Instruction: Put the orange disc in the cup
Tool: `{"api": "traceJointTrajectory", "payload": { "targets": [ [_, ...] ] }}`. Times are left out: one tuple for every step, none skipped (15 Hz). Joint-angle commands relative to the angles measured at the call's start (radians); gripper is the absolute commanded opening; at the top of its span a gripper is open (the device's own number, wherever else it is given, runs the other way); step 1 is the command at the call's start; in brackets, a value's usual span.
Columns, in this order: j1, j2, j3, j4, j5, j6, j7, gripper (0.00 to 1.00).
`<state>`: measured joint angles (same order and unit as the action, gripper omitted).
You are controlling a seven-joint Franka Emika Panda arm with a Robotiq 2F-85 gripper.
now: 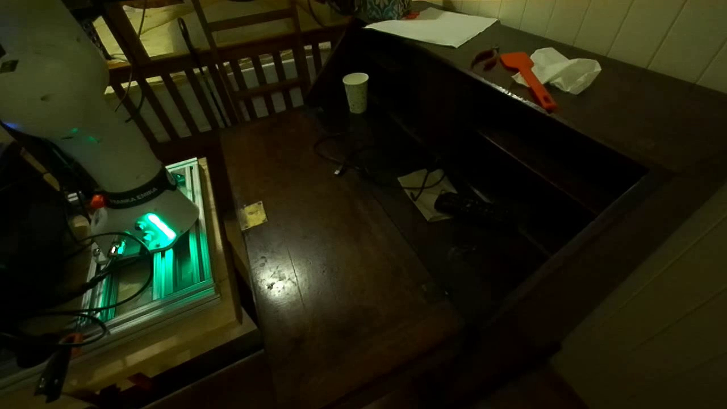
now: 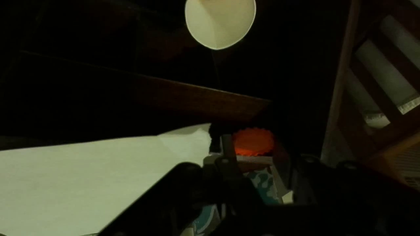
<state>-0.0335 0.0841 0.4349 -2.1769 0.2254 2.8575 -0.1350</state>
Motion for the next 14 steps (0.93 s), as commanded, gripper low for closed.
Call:
{"api": "traceJointTrajectory", "payload": {
  "targets": [
    [-0.012,-0.026,0.017,-0.074,0.082,0.029,-0.099,0.1],
    [-0.008,-0.015,0.017,-0.08,0.079,0.039,-0.109,0.1],
    [-0.005,-0.004,0.018,-0.083,0.083,0.046,-0.12,0.1],
    [-0.003,0.006,0.019,-0.087,0.08,0.052,-0.124,0.1],
    [-0.001,0.017,0.023,-0.087,0.08,0.053,-0.129,0.1],
    [0.0,0.028,0.027,-0.088,0.079,0.049,-0.133,0.1],
    [0.001,0.042,0.03,-0.086,0.074,0.052,-0.136,0.1],
    [0.0,0.056,0.04,-0.078,0.087,0.045,-0.146,0.1],
    [0.003,0.072,0.043,-0.075,0.072,0.056,-0.143,0.1],
    [0.002,0.088,0.051,-0.069,0.075,0.061,-0.153,0.1],
    [0.005,0.103,0.049,-0.066,0.056,0.073,-0.145,0.1],
    [0.005,0.12,0.053,-0.06,0.053,0.086,-0.148,0.1],
    [0.006,0.136,0.056,-0.054,0.053,0.099,-0.144,0.1],
    [0.006,0.15,0.058,-0.05,0.052,0.112,-0.144,0.1]
  ]
}}
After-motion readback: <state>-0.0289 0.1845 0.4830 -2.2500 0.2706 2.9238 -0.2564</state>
